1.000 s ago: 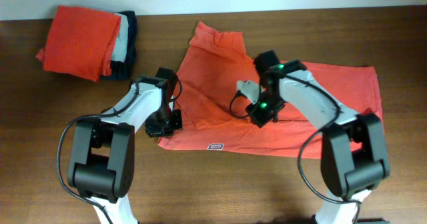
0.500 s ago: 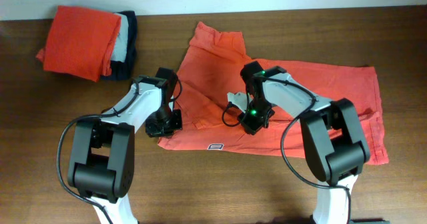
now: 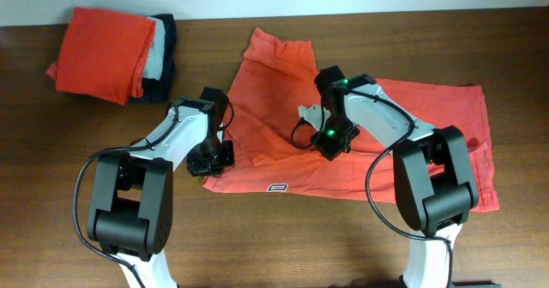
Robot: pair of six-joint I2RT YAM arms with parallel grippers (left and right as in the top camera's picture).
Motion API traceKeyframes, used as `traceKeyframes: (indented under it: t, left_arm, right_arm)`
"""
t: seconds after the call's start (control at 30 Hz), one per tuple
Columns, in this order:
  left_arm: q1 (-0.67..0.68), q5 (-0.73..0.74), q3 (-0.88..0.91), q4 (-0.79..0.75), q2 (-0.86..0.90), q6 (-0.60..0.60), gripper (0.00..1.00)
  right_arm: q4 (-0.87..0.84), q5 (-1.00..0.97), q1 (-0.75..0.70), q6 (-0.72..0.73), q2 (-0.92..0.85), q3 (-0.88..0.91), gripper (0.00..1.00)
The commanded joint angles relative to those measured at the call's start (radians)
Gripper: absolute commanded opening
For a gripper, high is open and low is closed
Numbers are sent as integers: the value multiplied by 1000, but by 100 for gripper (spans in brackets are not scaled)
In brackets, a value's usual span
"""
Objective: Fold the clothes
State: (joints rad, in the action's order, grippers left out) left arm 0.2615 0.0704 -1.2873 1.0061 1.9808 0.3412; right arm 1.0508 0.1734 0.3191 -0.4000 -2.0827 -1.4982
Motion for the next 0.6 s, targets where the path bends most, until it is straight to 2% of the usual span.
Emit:
traceKeyframes:
  t: [0.0,0.23,0.37,0.47,0.57]
  left_arm:
    - [-2,-15,-14,-5,15,10,1]
    - [-2,-15,-14,-6,15,10,1]
    - [-2,-15,-14,-6,15,10,1]
    - [-2,-15,-14,-6,15,10,1]
    - [-2,-15,-14,-6,15,10,1]
  right_arm:
    - [-11,-12,-19,-11,-14,-23,4]
    - [-119,-13,-53,-8,-15,-22,4]
    - [-194,-18,-80,69,-14,-25,4]
    - [-166,-16,-111,133,0,-63,4]
    - [-69,-9,-151,174,40,-135,4]
